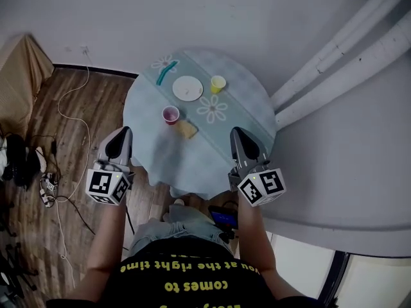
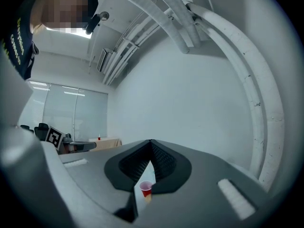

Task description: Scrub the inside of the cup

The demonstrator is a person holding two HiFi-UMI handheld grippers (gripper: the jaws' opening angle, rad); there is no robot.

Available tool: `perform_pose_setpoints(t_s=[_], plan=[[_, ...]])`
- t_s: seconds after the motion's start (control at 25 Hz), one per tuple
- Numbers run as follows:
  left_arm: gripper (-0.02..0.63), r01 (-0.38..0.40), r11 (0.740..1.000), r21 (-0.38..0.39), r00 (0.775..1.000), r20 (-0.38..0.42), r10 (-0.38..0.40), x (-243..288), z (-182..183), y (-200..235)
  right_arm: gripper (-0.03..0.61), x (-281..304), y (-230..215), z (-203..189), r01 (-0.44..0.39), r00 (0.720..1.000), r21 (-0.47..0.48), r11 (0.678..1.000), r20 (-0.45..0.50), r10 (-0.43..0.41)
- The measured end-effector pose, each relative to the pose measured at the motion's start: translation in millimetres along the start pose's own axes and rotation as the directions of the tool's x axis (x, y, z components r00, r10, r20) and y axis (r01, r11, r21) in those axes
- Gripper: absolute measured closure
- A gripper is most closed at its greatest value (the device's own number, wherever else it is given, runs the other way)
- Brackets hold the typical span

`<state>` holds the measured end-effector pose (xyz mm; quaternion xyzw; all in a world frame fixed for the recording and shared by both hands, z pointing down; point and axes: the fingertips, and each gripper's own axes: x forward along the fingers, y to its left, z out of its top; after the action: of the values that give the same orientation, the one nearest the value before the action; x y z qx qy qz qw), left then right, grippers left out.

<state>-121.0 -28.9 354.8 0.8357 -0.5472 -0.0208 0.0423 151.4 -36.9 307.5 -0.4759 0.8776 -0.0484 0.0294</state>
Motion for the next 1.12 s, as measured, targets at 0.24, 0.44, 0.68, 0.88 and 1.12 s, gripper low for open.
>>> perform_pose_setpoints(t_s=[0.24, 0.44, 0.68, 0.88, 1.12], plan=[[0.612, 0.000, 1.000, 0.013, 1.000, -0.006, 0.000, 24.7, -3.0, -11.1, 0.574, 9.1, -26.3, -10.0, -0.012, 1.000, 0.019, 1.000, -0.012, 0.012], [0.612, 0.010, 1.000, 0.014, 1.000, -0.015, -0.010, 37.7, -4.8, -15.0, 0.574, 11.1, -32.2, -11.7, -0.018, 1.000, 0.021, 1.000, -0.015, 0.018], [0.612, 0.040, 0.999, 0.025, 0.999, -0.011, -0.040, 55.7, -2.7, -20.9, 0.572, 9.1, -40.3, -9.2, -0.009, 1.000, 0.012, 1.000, -0.012, 0.009], [0.612, 0.072, 0.997, 0.017, 0.997, -0.016, -0.072, 70.4, -5.5, -28.3, 0.573, 7.6, -44.5, -4.0, 0.004, 1.000, -0.002, 1.000, -0.016, -0.004], [0.612, 0.115, 0.993, 0.018, 0.993, -0.028, -0.114, 85.3, -5.9, -28.1, 0.572, 14.3, -46.2, -5.3, 0.026, 0.999, 0.002, 1.000, -0.026, -0.025]])
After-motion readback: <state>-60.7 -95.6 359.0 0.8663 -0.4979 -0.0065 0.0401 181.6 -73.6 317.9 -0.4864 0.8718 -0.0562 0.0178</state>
